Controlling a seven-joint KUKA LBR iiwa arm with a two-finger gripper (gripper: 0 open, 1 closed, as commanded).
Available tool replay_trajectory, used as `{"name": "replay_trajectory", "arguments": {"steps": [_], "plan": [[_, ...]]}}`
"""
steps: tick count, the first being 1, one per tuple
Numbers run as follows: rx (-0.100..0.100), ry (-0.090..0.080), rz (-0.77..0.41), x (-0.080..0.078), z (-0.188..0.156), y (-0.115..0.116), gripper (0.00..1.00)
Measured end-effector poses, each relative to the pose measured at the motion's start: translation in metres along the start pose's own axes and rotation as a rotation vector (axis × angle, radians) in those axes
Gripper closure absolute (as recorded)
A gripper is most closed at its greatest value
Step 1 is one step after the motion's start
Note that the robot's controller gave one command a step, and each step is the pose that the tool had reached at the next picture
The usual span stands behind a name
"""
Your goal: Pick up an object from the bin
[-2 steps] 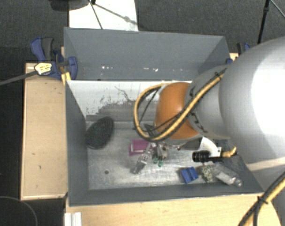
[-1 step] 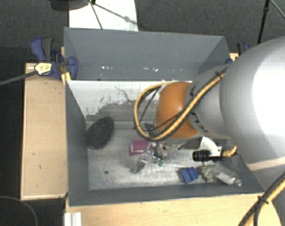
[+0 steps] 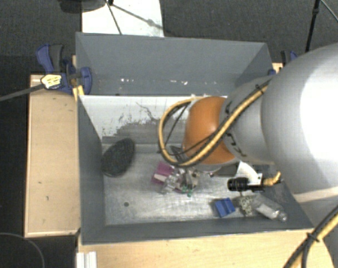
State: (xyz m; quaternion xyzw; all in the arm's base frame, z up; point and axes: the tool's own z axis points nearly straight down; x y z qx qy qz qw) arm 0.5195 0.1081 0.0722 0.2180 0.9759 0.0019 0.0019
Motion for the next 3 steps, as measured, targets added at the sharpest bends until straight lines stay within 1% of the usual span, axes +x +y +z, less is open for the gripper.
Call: {"name": "replay_trajectory", "arguments": {"steps": [1, 2, 3], "plan": [[0.002, 0.000, -0.005, -0.001, -0.017, 0.000, 1.00], [0.002, 0.000, -0.013, -0.001, -0.052, 0.001, 1.00], [0.001, -0.001, -0.021, -0.002, -0.098, 0.001, 1.00]]}}
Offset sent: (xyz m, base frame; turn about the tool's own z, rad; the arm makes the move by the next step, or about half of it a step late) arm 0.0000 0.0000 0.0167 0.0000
